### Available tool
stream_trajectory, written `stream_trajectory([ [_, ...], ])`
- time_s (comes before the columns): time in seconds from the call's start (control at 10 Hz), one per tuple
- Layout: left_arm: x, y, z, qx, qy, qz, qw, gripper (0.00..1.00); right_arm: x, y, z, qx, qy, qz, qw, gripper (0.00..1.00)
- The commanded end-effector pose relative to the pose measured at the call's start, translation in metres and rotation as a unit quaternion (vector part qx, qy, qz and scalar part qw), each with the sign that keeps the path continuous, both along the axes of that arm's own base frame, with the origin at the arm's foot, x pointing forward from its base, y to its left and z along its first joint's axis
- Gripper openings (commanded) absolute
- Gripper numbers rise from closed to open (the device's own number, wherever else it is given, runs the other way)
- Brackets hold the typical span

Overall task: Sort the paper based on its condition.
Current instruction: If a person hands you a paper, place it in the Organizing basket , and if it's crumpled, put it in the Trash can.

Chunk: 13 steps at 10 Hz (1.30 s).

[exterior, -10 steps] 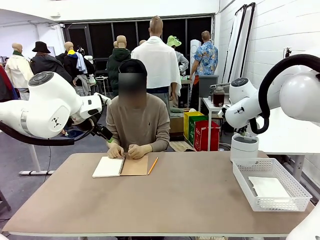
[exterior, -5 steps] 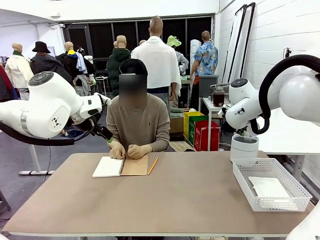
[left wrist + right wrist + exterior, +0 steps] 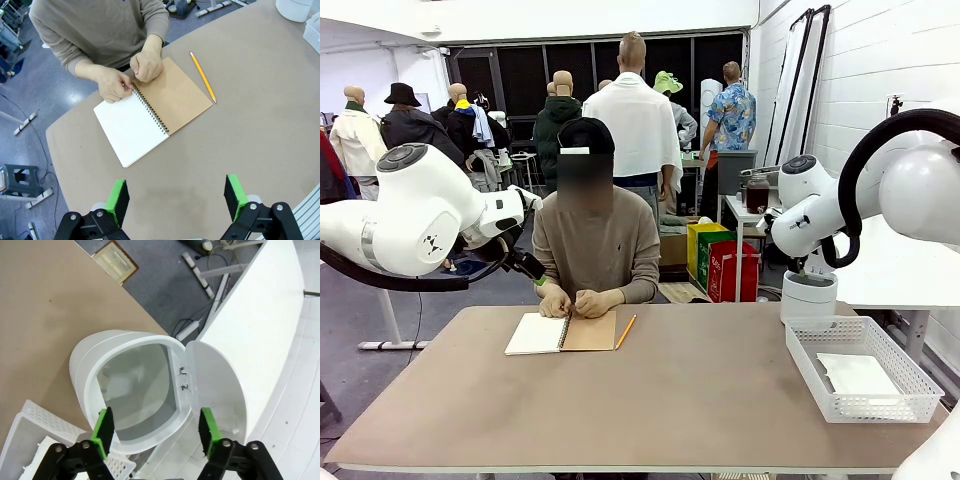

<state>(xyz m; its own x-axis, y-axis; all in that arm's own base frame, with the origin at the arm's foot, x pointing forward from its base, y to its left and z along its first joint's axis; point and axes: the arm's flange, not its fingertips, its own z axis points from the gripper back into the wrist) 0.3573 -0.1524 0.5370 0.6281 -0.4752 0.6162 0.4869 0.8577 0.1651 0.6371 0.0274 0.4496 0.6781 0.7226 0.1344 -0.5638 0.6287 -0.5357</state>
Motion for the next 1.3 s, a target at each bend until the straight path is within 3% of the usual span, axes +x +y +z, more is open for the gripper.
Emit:
stream_trajectory([
  [0.0,0.0001,0.0008,-0.0003,0.001,0.000,-0.001,1.000,1.00,-0.0061,0.0032,-0.0025,-0.017,-0.010,-0.014,1.000,1.00],
  [0.3,0.0001,0.0008,-0.0003,0.001,0.000,-0.001,1.000,1.00,-0.0069,0.0057,-0.0017,0.000,0.032,-0.014,0.999,1.00],
  [0.4,0.0001,0.0008,-0.0003,0.001,0.000,-0.001,1.000,1.00,-0.0015,0.0007,0.0001,-0.002,0.006,-0.002,1.000,1.00],
  [1.2,0.0001,0.0008,-0.0003,0.001,0.000,-0.001,1.000,1.00,-0.0015,0.0007,0.0001,-0.002,0.006,-0.002,1.000,1.00],
])
